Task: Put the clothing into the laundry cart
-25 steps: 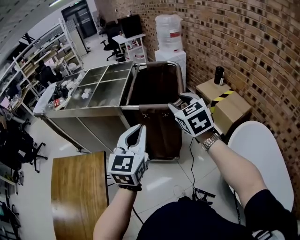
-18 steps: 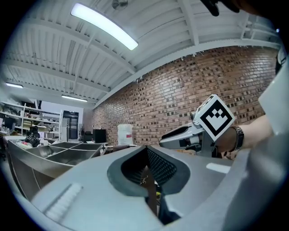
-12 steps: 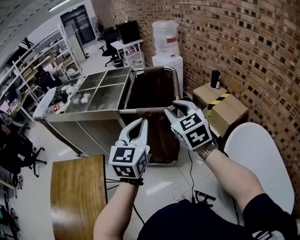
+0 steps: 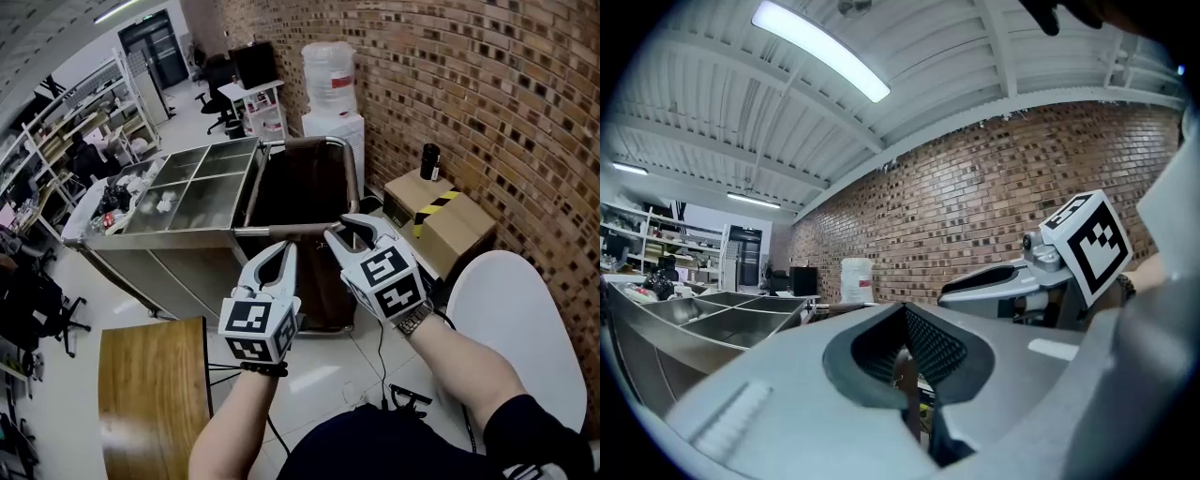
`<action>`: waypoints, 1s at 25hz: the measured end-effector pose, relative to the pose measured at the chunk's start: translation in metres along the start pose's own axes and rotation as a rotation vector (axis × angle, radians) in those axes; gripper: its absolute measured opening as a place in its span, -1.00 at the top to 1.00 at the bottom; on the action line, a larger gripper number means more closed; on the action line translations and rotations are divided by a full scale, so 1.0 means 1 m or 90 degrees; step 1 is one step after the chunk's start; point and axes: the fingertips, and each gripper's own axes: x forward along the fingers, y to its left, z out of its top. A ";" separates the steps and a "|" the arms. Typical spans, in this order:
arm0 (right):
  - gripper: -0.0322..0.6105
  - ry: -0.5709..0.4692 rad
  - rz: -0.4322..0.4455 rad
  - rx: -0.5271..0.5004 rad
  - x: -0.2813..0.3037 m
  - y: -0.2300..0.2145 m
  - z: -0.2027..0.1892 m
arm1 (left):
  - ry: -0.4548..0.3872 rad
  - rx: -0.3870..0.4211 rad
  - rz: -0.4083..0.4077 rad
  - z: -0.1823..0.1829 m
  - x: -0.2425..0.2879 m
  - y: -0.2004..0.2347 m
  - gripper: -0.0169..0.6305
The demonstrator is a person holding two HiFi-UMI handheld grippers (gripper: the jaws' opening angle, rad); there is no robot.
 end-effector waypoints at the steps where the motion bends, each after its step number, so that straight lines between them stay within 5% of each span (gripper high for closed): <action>1: 0.55 -0.002 0.002 0.003 0.004 -0.003 -0.001 | 0.000 0.000 0.000 -0.002 0.005 0.002 0.94; 25: 0.70 -0.020 0.042 0.038 0.128 -0.118 -0.048 | 0.047 -0.030 0.017 -0.069 0.174 0.080 0.94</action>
